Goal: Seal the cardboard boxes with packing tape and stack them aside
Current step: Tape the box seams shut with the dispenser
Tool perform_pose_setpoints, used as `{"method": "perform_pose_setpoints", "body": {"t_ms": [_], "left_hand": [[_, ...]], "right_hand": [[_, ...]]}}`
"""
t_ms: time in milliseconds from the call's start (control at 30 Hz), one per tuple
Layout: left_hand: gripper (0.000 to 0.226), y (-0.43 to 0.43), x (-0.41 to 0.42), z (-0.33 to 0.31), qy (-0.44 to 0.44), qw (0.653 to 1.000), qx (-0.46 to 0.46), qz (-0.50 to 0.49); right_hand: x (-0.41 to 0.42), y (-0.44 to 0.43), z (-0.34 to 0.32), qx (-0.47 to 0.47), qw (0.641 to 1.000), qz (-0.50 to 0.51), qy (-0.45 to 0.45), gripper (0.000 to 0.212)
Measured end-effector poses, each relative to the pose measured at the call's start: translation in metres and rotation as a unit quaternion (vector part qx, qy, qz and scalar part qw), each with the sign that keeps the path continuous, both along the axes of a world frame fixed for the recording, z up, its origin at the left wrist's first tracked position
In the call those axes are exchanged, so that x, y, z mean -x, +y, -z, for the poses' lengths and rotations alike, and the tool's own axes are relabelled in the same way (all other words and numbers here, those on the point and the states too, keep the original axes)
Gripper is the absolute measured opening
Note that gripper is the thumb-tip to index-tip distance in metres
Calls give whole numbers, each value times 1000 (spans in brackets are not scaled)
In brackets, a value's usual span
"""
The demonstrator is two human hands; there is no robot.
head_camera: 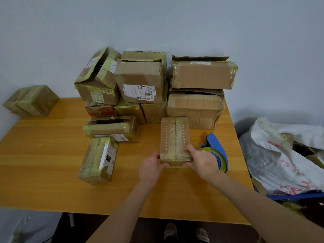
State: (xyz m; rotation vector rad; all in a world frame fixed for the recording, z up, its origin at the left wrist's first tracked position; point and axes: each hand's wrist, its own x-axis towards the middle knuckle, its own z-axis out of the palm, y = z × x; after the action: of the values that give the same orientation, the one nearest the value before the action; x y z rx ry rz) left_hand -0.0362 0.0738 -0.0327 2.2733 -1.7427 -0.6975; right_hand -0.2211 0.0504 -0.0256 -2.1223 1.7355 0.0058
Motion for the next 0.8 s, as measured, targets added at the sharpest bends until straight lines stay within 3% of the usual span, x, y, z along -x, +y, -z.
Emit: {"method": "perform_pose_setpoints", "body": {"t_ms": [100, 167, 233, 333, 400, 467, 533, 600, 700, 800], "left_hand": [[68, -2, 1, 6, -6, 1000, 0, 29], [84, -1, 1, 9, 40, 998, 28, 35], [77, -2, 1, 7, 76, 993, 86, 27], [57, -11, -1, -2, 24, 989, 137, 47], [58, -18, -3, -6, -38, 993, 91, 72], [71, -20, -5, -8, -101, 989, 25, 105], [89, -19, -5, -7, -146, 980, -18, 138], [89, -17, -7, -10, -181, 968, -23, 171], [77, -19, -23, -21, -210, 948, -17, 240], [64, -19, -55, -28, -212, 940, 18, 268]], "right_hand": [[-4, -6, -1, -17, 999, 1, -30, 60], [-6, -5, 3, -18, 998, 10, -55, 59], [-8, -5, 4, -19, 998, 19, -65, 60], [-12, 1, 6, -65, 990, 2, -123, 66], [-19, 12, 7, -124, 976, -66, -165, 72], [-25, 23, 8, -147, 961, -131, -193, 63], [-23, 22, 2, -94, 966, -131, -203, 36], [-15, 14, -7, -21, 980, -85, -179, 24], [0, -2, -20, 60, 986, -7, -158, 21], [4, -17, -24, 71, 988, 40, -132, 36]]}}
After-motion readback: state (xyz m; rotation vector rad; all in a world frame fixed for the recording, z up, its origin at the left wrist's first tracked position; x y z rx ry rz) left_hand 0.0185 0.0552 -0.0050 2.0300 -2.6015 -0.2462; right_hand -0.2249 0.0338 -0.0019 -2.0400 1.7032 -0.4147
